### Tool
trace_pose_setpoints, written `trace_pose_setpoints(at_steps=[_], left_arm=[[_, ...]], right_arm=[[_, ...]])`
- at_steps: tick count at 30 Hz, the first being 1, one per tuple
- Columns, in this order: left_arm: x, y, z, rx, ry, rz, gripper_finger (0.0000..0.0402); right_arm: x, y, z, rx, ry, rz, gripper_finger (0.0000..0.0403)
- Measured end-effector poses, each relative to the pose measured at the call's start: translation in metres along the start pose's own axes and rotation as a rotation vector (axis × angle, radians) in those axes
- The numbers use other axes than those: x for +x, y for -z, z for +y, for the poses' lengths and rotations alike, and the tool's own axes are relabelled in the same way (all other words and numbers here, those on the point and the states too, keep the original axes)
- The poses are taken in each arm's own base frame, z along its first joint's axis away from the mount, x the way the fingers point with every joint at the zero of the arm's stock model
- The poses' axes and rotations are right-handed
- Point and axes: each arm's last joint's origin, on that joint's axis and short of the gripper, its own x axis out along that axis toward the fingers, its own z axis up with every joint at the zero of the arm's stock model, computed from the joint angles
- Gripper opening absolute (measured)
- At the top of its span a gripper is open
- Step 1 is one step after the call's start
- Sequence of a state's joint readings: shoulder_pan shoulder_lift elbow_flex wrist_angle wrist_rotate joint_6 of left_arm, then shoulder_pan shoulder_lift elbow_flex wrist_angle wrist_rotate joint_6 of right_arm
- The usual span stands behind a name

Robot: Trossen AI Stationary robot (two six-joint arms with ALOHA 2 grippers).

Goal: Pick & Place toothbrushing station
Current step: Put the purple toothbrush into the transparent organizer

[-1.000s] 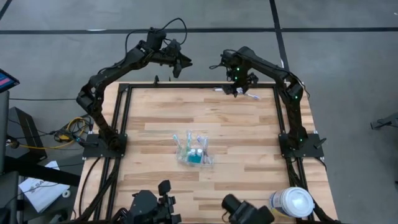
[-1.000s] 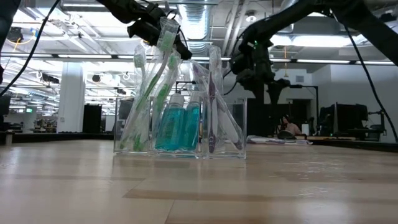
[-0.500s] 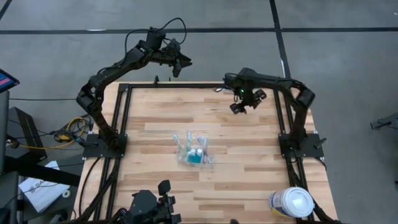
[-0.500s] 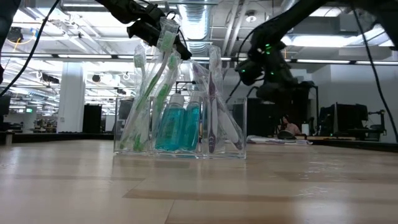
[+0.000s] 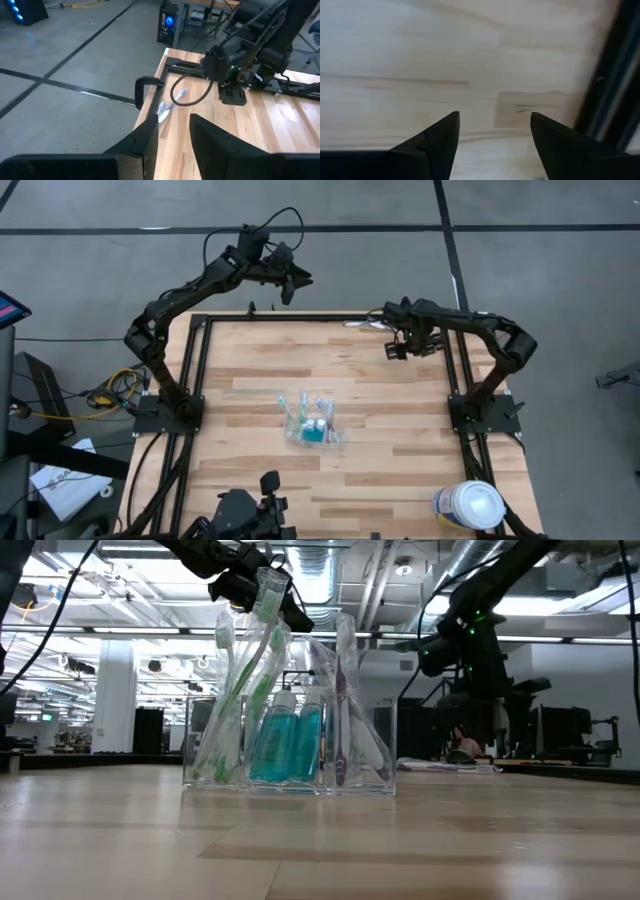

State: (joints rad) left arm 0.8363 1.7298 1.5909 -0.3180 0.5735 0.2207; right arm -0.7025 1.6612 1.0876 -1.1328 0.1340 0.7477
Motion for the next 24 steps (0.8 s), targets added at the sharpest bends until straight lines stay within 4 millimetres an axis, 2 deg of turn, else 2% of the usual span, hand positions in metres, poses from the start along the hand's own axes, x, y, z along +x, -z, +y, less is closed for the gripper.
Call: trace_pose_setpoints(at_steps=[4, 9, 12, 15, 19, 24], left_arm=[[0.000, 0.000, 0.000, -0.017, 0.002, 0.001, 0.0106], [0.000, 0.000, 0.000, -0.018, 0.001, -0.001, 0.0106], [0.000, -0.001, 0.000, -0.014, 0.000, -0.006, 0.0106], [0.001, 0.000, 0.000, -0.012, -0.001, -0.009, 0.0106], [0.001, 0.001, 0.001, -0.015, -0.003, -0.005, 0.0106], [0.001, 0.001, 0.002, -0.016, -0.003, -0.005, 0.0106]], right_arm=[[0.011, 0.014, 0.009, -0.004, -0.020, 0.021, 0.0218], [0.032, 0.036, 0.019, -0.012, -0.037, 0.042, 0.0177], [0.045, 0.041, 0.022, 0.034, -0.096, 0.046, 0.0154], [0.049, 0.041, 0.022, 0.064, -0.108, 0.037, 0.0139], [0.050, 0.037, 0.021, 0.084, -0.112, 0.017, 0.0142], [0.049, 0.031, 0.021, 0.208, -0.110, -0.063, 0.0168]])
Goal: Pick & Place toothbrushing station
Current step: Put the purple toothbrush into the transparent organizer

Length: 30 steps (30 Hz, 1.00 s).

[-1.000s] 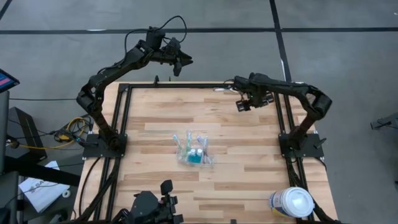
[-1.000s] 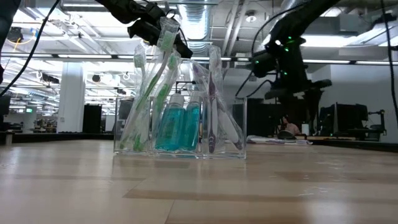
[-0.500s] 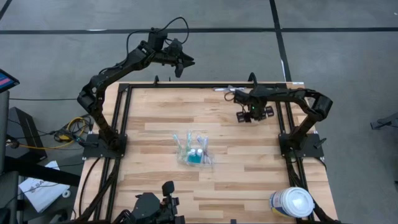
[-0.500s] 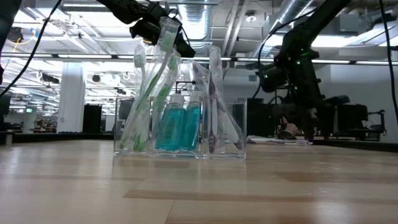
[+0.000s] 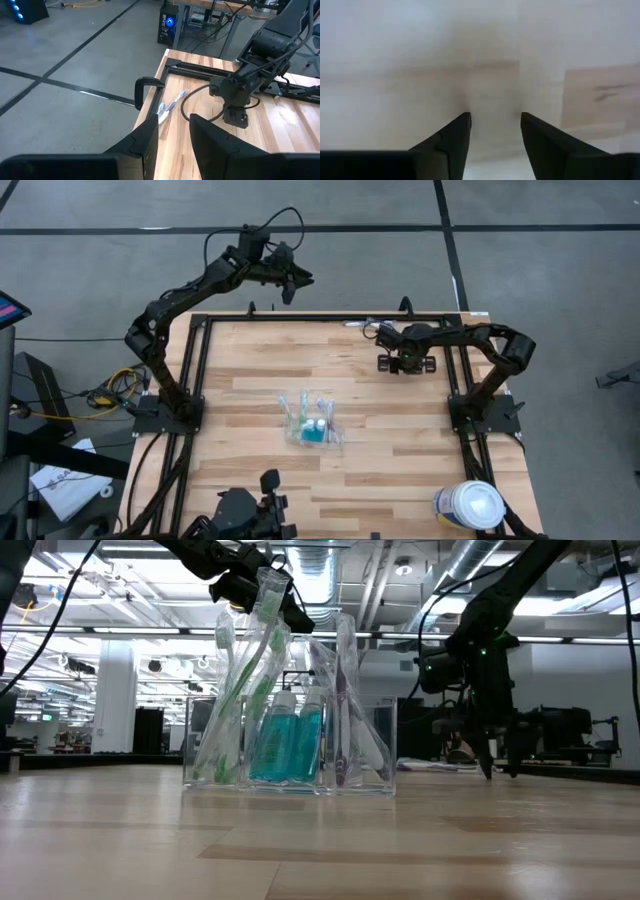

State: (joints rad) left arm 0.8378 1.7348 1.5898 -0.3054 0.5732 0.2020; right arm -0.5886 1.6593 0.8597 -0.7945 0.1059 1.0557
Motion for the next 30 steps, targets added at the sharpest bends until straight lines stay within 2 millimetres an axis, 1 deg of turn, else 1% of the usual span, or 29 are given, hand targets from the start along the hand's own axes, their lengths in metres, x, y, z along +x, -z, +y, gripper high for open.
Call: trace_pose_setpoints(at_steps=[3, 5, 9, 12, 15, 18, 20, 23, 26, 30], left_arm=[[0.000, 0.000, 0.000, 0.000, -0.002, 0.001, 0.0106], [0.000, 0.000, 0.000, 0.002, -0.004, 0.000, 0.0106], [0.000, 0.000, 0.000, 0.003, -0.006, 0.000, 0.0106], [0.000, 0.000, 0.000, 0.005, -0.006, -0.002, 0.0106], [0.000, -0.002, 0.001, 0.013, -0.009, -0.014, 0.0106], [0.004, 0.000, 0.004, 0.017, -0.010, -0.024, 0.0106], [0.010, 0.005, 0.006, 0.010, -0.007, -0.014, 0.0106], [0.021, 0.014, 0.011, -0.044, 0.012, 0.011, 0.0106], [0.031, 0.023, 0.014, -0.084, 0.032, 0.037, 0.0106], [0.036, 0.020, 0.009, -0.056, 0.041, 0.014, 0.0106]], right_arm=[[-0.004, -0.002, 0.002, 0.109, 0.001, -0.126, 0.0182], [-0.007, -0.002, 0.000, 0.189, 0.008, -0.191, 0.0187], [-0.012, 0.001, -0.007, 0.283, -0.016, -0.215, 0.0186], [-0.027, 0.004, -0.012, 0.290, -0.078, -0.240, 0.0177], [-0.047, 0.008, -0.015, 0.319, -0.187, -0.274, 0.0165], [-0.066, 0.009, -0.015, 0.344, -0.316, -0.356, 0.0149], [-0.076, 0.004, -0.013, 0.348, -0.404, -0.424, 0.0135], [-0.083, -0.008, -0.013, 0.370, -0.468, -0.496, 0.0114], [-0.078, -0.024, -0.019, 0.417, -0.446, -0.510, 0.0096], [-0.066, -0.042, -0.026, 0.429, -0.403, -0.462, 0.0077]])
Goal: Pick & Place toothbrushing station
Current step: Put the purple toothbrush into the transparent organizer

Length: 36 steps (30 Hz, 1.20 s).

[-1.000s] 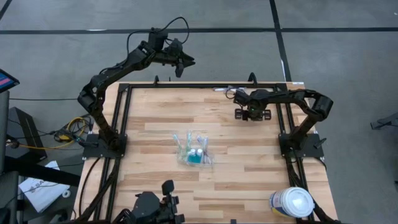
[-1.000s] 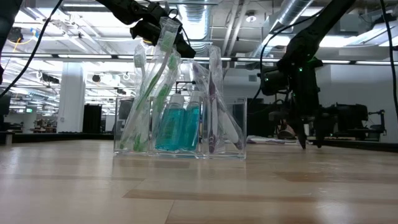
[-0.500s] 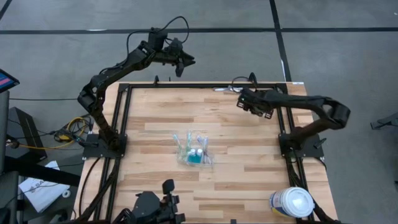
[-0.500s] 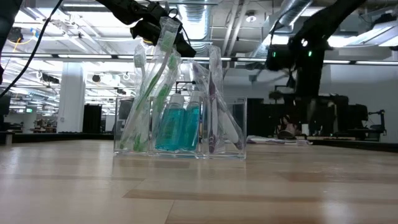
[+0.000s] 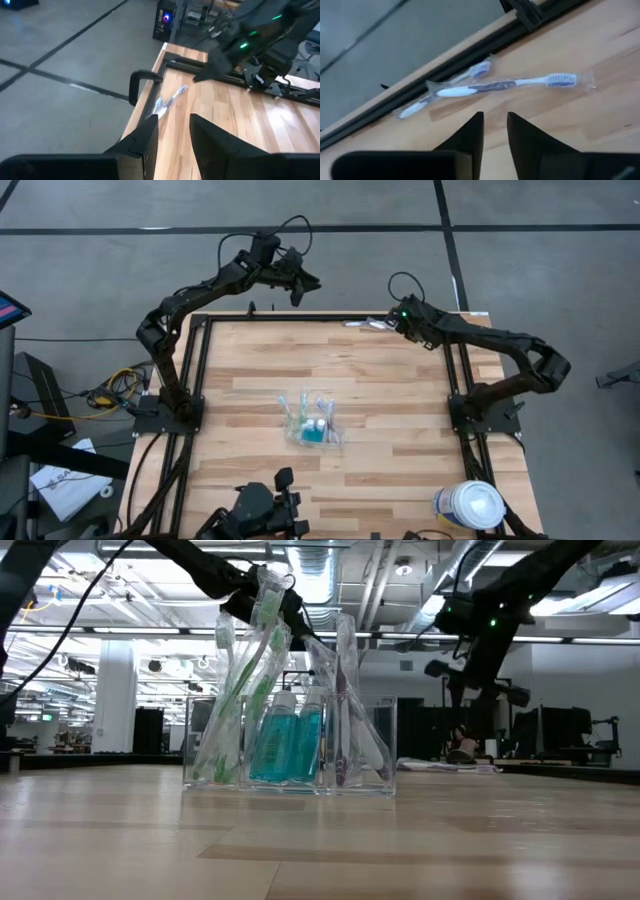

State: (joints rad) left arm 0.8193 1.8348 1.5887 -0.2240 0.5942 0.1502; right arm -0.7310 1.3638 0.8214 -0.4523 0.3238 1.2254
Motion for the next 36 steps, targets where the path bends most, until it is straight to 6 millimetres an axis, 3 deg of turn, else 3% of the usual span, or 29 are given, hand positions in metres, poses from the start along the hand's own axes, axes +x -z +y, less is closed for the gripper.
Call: trace_pose_setpoints(at_steps=[8, 22, 29, 36], left_arm=[[0.003, -0.004, 0.000, 0.030, -0.023, -0.040, 0.0106], [0.001, -0.002, 0.004, 0.017, -0.033, -0.034, 0.0106], [-0.002, -0.002, 0.008, 0.013, -0.047, -0.034, 0.0106], [-0.005, -0.001, 0.013, 0.012, -0.059, -0.033, 0.0106]], right_arm=[[0.035, -0.009, 0.016, -0.037, 0.009, 0.042, 0.0005], [0.086, -0.053, 0.068, -0.211, 0.162, 0.198, 0.0000], [0.101, -0.060, 0.085, -0.258, 0.181, 0.242, 0.0000], [0.114, -0.054, 0.086, -0.286, 0.183, 0.301, 0.0000]])
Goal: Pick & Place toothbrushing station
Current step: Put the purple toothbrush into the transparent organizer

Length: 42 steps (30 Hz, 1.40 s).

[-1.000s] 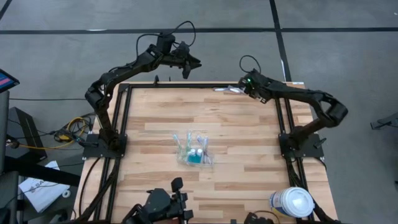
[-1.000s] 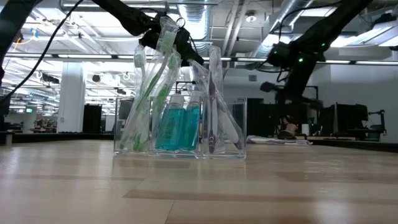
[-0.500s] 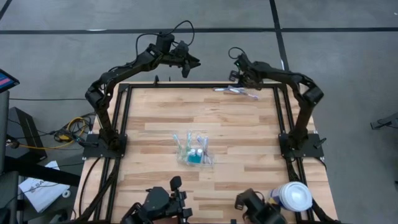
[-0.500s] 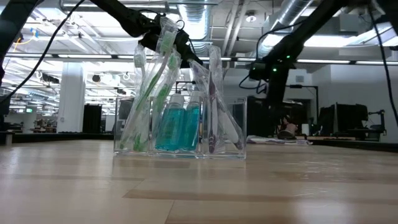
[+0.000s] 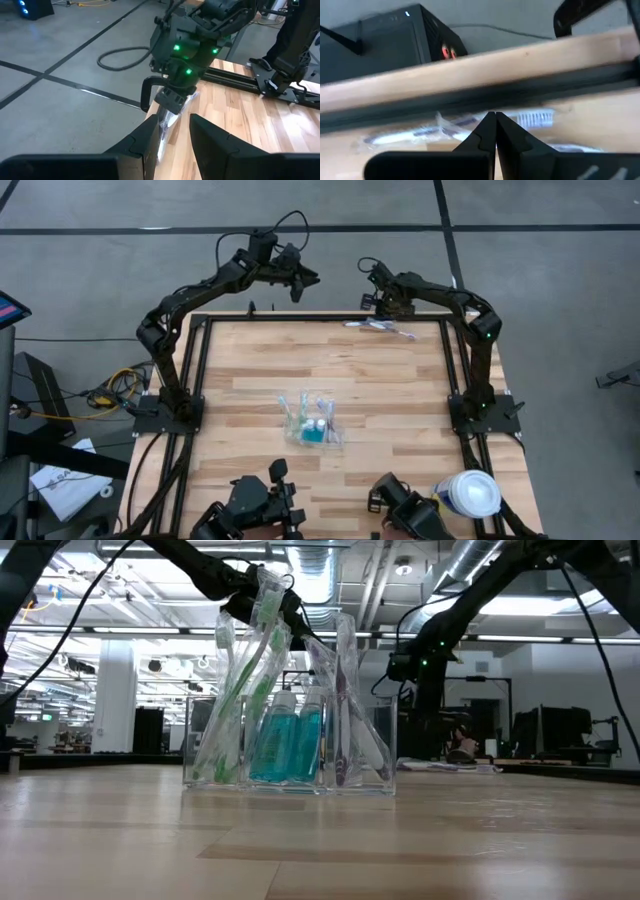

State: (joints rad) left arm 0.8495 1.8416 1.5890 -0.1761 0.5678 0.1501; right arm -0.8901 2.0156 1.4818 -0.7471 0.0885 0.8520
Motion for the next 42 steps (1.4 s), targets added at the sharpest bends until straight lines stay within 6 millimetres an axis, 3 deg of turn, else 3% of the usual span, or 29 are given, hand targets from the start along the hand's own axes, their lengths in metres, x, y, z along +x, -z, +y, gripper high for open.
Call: trace_pose_setpoints(at_steps=[18, 21, 25, 29, 35, 42], left_arm=[[-0.002, 0.000, 0.004, 0.006, -0.009, -0.002, 0.0106], [-0.002, 0.000, 0.004, 0.007, -0.009, -0.002, 0.0106], [0.000, 0.003, 0.005, 0.001, -0.003, 0.007, 0.0106], [0.003, 0.012, 0.007, -0.016, -0.001, 0.026, 0.0106], [0.007, 0.035, 0.008, -0.082, 0.016, 0.085, 0.0106], [0.010, 0.038, 0.002, -0.089, 0.040, 0.089, 0.0106]], right_arm=[[0.001, 0.005, -0.006, -0.090, 0.051, 0.062, 0.0000], [0.010, 0.008, -0.007, -0.115, 0.081, 0.099, 0.0000], [0.032, 0.026, -0.002, -0.175, 0.107, 0.220, 0.0000], [0.033, 0.043, 0.015, -0.229, 0.086, 0.233, 0.0000], [0.018, 0.065, 0.036, -0.330, 0.015, 0.365, 0.0000], [-0.017, 0.124, 0.062, -0.488, -0.060, 0.466, 0.0000]])
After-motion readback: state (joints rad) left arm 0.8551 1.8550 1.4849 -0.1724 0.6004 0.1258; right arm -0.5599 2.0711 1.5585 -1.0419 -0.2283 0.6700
